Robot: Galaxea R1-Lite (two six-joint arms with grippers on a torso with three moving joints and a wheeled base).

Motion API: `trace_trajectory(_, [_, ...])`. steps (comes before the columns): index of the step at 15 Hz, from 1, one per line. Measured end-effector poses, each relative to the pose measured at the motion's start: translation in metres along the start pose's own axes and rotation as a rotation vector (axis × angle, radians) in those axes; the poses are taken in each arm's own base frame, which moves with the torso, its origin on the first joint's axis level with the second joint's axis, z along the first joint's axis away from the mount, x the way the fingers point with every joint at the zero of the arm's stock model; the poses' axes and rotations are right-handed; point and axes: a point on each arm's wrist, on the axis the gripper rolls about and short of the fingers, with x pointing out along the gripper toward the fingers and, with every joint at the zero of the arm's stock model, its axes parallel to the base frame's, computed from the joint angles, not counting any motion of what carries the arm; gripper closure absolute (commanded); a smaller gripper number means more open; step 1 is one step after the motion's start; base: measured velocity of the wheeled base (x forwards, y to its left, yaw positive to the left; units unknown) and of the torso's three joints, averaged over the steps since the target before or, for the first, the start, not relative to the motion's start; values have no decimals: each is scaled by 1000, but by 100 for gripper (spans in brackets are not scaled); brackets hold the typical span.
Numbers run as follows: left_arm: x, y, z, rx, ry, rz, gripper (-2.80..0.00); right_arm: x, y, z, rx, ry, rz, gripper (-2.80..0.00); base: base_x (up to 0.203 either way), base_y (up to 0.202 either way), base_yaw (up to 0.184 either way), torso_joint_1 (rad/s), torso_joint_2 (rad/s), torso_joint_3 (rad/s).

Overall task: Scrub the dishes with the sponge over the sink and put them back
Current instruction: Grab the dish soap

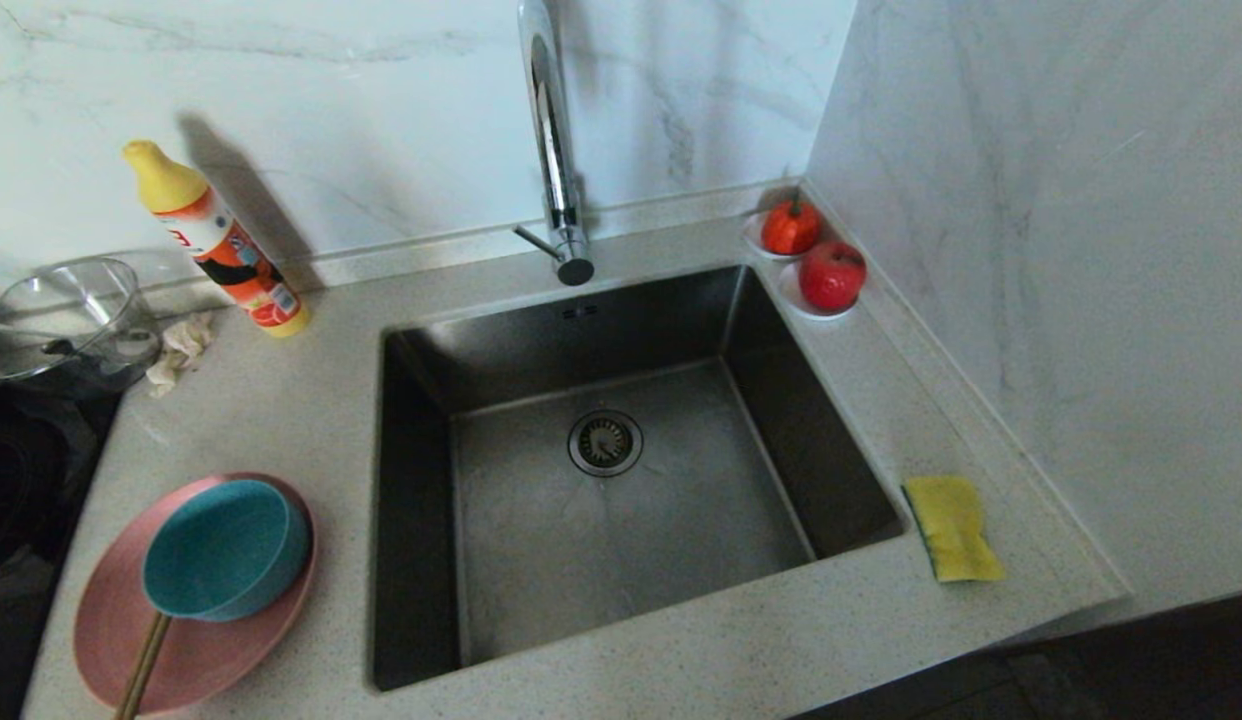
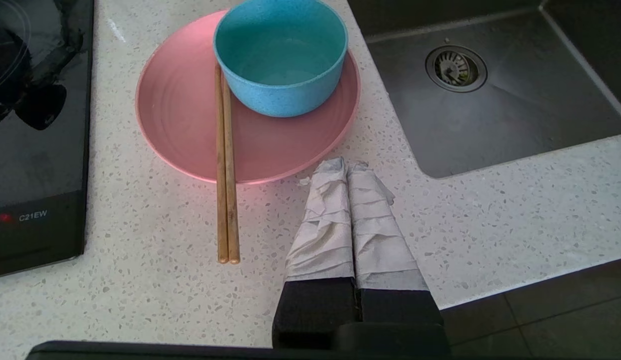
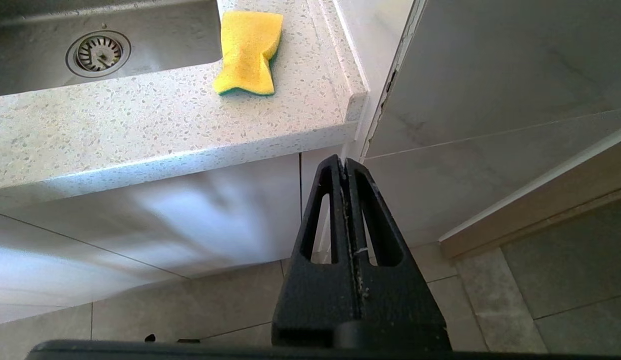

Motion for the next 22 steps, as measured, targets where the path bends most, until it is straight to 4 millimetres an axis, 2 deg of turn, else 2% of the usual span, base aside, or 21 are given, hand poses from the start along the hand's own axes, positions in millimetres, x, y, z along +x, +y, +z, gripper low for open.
trace_trajectory(14, [-1,0,4,-14,-17,11,0,0,0,0,0,0,0,0,0,0,0,0,0,0])
trace_trajectory(16, [-9,1,30,-14,-100,14,0,0,0,0,0,0,1,0,0,0,0,0,0,0])
trace_trajectory(19, [-21,3,83,-21,-207,32,0,0,0,0,0,-1,0,0,0,0,0,0,0,0])
trace_trajectory(22, [-6,6,137,-43,-183,79,0,0,0,0,0,0,0,0,0,0,0,0,0,0])
